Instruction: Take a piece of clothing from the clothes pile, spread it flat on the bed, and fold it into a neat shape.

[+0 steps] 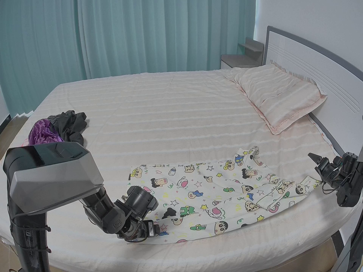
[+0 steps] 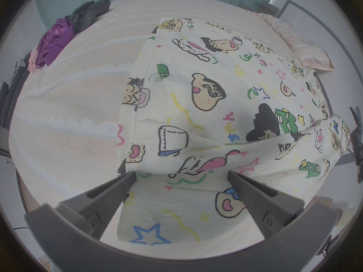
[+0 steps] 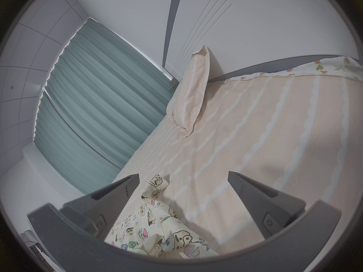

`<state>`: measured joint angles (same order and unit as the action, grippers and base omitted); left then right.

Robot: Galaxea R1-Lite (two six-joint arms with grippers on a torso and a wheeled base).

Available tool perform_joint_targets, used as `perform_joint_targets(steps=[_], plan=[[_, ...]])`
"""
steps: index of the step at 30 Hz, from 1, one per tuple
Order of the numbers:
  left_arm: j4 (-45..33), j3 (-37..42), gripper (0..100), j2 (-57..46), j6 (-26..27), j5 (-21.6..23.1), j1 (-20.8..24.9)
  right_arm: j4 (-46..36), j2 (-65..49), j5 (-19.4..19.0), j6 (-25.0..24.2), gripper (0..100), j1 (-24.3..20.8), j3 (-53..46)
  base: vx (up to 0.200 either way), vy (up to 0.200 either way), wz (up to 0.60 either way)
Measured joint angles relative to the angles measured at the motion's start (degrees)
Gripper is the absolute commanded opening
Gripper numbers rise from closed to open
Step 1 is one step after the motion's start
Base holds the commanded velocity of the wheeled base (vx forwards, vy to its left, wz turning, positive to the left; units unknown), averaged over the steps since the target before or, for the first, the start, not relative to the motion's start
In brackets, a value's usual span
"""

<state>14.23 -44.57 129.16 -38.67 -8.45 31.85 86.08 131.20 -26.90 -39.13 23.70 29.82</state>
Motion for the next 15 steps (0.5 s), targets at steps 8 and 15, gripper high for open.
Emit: perform_joint_targets(steps=[8,15], plan=[[-0.1,0.0,100,0.1,0.0,-0.5,0.0,0.2,0.9,0.0,0.0,100,1.1,0.3,0.0,0.0,0.0],[0.0,0.0,100,0.2,0.0,-0.7,0.1,0.7,1.2,0.1,0.6,100,0.7,-0.6,0.0,0.0,0.0]])
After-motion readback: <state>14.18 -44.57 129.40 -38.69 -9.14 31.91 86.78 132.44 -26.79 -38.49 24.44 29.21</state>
